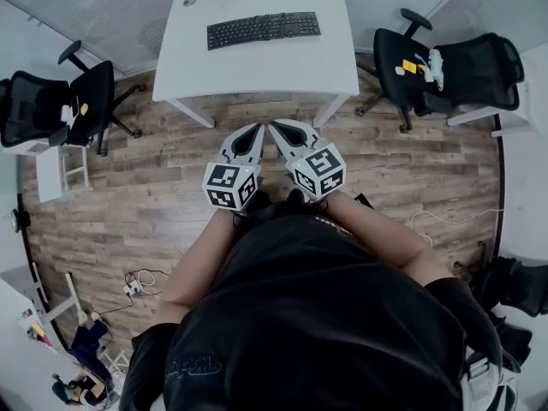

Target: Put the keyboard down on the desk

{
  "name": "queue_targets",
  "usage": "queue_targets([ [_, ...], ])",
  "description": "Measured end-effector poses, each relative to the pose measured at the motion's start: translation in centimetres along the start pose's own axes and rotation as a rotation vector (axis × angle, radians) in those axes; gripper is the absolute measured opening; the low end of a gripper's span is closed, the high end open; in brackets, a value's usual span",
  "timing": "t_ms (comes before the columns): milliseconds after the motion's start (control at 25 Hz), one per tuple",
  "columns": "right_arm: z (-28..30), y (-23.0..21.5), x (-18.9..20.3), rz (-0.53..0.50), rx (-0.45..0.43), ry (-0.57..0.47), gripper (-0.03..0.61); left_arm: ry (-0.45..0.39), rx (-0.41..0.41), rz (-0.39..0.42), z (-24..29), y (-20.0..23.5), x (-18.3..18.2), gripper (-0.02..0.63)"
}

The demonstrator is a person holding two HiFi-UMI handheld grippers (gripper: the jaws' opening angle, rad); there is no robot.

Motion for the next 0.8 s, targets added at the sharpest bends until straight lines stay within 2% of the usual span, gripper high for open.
queue_targets([
  [360, -3.9, 0.7, 1.3, -0.016, -0.041, 0.009, 0.023, -0.026, -0.051, -0.009, -1.5, -3.8, 1.5, 0.014],
  [800, -5.7, 0.7, 2.2, -0.010, -0.072, 0.022, 0.023, -0.027, -0.074, -0.003, -1.8, -5.3, 2.0, 0.014],
])
Point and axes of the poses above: the fingertips, and each gripper's own axes: z forward along the fingers, y to its left, x out of its underside, the point moved 4 cm from there along -z, backward along the fingers, and after that the axes turned 4 degrees about z, right-handed, at the moved point
